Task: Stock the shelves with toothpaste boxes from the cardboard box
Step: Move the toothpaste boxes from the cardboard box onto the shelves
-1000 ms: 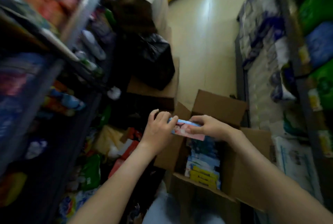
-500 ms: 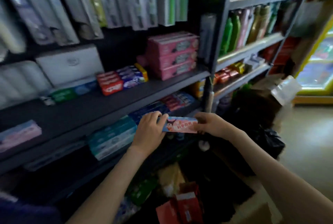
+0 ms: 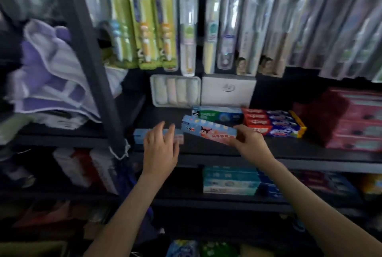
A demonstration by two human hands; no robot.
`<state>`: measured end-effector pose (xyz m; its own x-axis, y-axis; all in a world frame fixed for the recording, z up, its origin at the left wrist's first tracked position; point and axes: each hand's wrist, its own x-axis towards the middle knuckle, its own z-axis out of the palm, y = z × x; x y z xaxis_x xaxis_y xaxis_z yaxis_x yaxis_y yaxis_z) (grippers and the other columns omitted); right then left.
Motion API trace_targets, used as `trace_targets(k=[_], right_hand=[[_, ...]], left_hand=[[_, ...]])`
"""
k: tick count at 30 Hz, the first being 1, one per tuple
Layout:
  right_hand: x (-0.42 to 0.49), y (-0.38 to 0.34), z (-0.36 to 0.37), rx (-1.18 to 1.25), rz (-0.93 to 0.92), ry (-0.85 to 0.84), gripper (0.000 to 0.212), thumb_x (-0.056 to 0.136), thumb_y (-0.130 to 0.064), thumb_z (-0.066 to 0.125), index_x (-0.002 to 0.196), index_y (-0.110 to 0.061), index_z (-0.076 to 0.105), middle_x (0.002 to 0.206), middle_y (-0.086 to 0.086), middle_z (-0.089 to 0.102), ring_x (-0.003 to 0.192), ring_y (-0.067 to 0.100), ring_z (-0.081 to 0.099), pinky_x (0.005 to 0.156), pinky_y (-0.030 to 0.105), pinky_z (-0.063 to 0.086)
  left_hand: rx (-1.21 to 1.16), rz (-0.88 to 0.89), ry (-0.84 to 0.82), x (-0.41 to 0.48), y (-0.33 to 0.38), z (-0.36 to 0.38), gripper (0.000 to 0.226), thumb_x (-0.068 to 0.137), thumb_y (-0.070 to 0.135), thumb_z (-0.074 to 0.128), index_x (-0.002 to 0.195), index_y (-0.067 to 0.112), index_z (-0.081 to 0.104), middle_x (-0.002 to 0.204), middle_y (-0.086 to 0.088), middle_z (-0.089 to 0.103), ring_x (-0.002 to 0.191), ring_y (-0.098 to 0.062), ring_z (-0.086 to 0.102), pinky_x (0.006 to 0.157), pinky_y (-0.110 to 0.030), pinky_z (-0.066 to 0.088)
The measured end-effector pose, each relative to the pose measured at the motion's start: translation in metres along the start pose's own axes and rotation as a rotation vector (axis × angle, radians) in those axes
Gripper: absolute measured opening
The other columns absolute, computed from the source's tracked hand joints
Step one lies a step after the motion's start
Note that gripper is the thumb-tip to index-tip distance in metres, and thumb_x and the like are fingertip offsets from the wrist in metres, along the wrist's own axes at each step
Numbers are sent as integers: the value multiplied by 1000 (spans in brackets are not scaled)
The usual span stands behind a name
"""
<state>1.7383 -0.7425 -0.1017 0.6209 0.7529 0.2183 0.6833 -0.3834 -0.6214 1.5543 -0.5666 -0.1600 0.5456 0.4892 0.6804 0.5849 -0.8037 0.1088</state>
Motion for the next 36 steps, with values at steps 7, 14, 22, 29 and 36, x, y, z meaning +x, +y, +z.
trace_targets(k=[7,14,22,29,36], right_hand=[[55,-48,71,58,21,-1,29,92,-18,60,115,-2,55,102,13,63,95,29,60,64,23,34],[91,-53,101,18,-28,-229,33,92,-15,59,125,-6,56,112,11,63,100,22,56,69,18,35],[97,-46,118,139,25,-285,48,92,2,50,138,-10,45,127,12,60,118,26,54,100,26,40],[84,-43,125,231,26,-241,47,92,5,47,137,-8,47,131,10,58,121,24,54,105,31,41],[26,-16,87,216,-31,-115,40,95,-3,46,133,-14,49,126,4,58,117,14,54,92,12,37]], left_hand=[[-23,14,-141,-1,-45,14,31,85,10,65,116,8,65,109,-17,60,100,-38,59,78,-46,53],[-101,15,-131,-3,-47,17,45,78,2,68,120,13,61,117,-14,57,109,-36,56,85,-46,53],[-12,94,-171,8,-53,23,39,80,8,71,119,11,60,127,-19,56,124,-39,50,101,-57,41],[-5,91,-233,10,-53,25,52,86,11,66,135,17,52,135,-18,53,131,-36,44,106,-58,31],[-91,128,-213,-3,13,24,57,83,9,67,137,6,49,141,-21,46,134,-37,40,109,-56,21]])
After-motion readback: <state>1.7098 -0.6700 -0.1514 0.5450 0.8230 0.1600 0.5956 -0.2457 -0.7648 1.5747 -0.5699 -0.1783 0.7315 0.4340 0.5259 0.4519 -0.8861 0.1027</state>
